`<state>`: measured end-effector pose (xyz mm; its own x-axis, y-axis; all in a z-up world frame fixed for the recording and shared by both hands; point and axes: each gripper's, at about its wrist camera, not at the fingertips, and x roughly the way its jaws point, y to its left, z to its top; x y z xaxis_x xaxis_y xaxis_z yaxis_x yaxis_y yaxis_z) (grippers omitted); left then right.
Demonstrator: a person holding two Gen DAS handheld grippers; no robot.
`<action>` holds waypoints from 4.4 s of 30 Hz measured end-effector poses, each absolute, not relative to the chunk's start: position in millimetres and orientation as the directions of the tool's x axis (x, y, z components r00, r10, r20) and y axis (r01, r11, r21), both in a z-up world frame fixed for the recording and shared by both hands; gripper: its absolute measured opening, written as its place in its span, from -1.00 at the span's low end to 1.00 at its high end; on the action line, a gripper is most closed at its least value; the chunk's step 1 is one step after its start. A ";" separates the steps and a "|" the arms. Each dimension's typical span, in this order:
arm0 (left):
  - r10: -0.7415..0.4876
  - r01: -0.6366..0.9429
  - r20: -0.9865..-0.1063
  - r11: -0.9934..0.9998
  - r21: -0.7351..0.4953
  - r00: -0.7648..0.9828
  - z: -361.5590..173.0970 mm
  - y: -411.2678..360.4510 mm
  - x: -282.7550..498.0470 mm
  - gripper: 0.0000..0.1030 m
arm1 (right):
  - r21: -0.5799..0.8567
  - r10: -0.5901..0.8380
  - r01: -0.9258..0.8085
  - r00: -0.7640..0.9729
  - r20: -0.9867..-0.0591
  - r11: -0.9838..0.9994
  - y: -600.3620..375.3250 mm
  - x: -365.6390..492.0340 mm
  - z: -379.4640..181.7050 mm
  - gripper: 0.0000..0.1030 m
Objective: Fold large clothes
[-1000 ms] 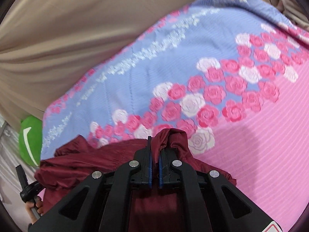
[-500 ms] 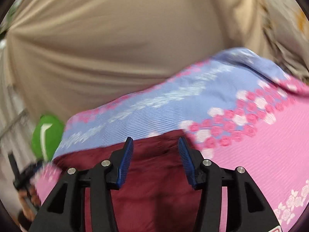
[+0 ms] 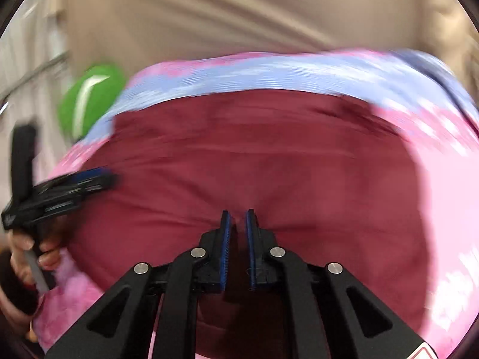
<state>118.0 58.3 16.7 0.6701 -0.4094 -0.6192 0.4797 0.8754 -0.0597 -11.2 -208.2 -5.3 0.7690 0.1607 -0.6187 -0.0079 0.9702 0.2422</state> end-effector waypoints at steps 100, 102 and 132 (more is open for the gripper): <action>-0.299 0.072 -0.704 0.940 -0.334 0.645 9.0 204.2 38.3 0.72 | 0.220 0.224 -0.109 0.760 -0.611 0.969 -92.6 7.4 46.2 -0.62; -0.307 0.073 -0.694 0.936 -0.345 0.651 12.7 207.5 41.9 0.72 | 0.221 0.218 -0.099 0.752 -0.623 0.970 -88.7 30.3 45.3 -0.62; -0.377 0.118 -0.713 0.915 -0.386 0.591 -11.9 183.9 116.4 0.76 | 0.383 0.340 -0.055 0.589 -0.733 0.922 -102.3 156.5 -4.3 -0.61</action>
<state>116.4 183.9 -11.9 0.5906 -0.3772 -0.7134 0.1177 0.9148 -0.3863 156.5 -102.3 -4.3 0.5894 0.3397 -0.7330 -0.0554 0.9222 0.3828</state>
